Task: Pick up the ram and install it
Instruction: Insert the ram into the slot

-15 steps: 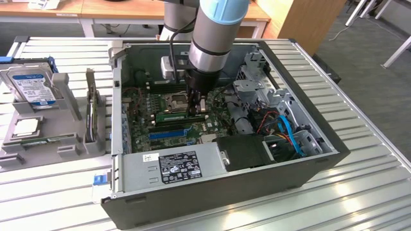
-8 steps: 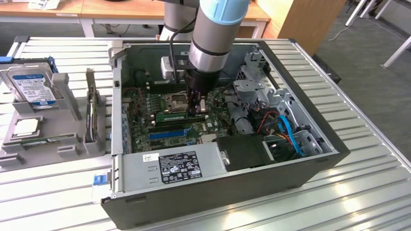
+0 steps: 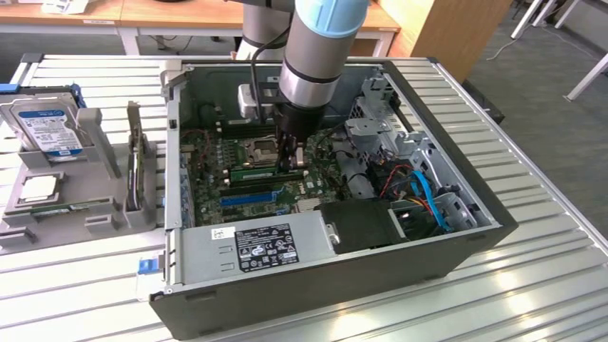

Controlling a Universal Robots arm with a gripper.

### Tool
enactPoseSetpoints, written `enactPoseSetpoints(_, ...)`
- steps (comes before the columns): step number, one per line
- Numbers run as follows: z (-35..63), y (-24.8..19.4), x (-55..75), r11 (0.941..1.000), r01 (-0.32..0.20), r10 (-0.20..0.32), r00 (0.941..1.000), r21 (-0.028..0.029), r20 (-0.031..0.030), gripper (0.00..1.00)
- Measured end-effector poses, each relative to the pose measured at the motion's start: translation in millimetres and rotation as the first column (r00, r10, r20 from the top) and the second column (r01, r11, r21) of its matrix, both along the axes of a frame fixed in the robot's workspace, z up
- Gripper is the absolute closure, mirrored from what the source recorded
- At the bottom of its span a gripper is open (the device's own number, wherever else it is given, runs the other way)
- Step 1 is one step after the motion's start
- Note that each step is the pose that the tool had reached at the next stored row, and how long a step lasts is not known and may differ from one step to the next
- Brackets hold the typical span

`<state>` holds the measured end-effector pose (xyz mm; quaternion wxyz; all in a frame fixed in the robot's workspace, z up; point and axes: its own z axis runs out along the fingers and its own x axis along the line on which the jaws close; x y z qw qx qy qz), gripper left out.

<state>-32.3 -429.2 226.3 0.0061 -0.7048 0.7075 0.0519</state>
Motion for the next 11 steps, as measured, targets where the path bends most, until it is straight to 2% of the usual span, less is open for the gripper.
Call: enactPoseSetpoints(11,-1.5,0.0,0.0,1.0000,0.000,0.000,1.0000,0.0003,0.0001,0.88)
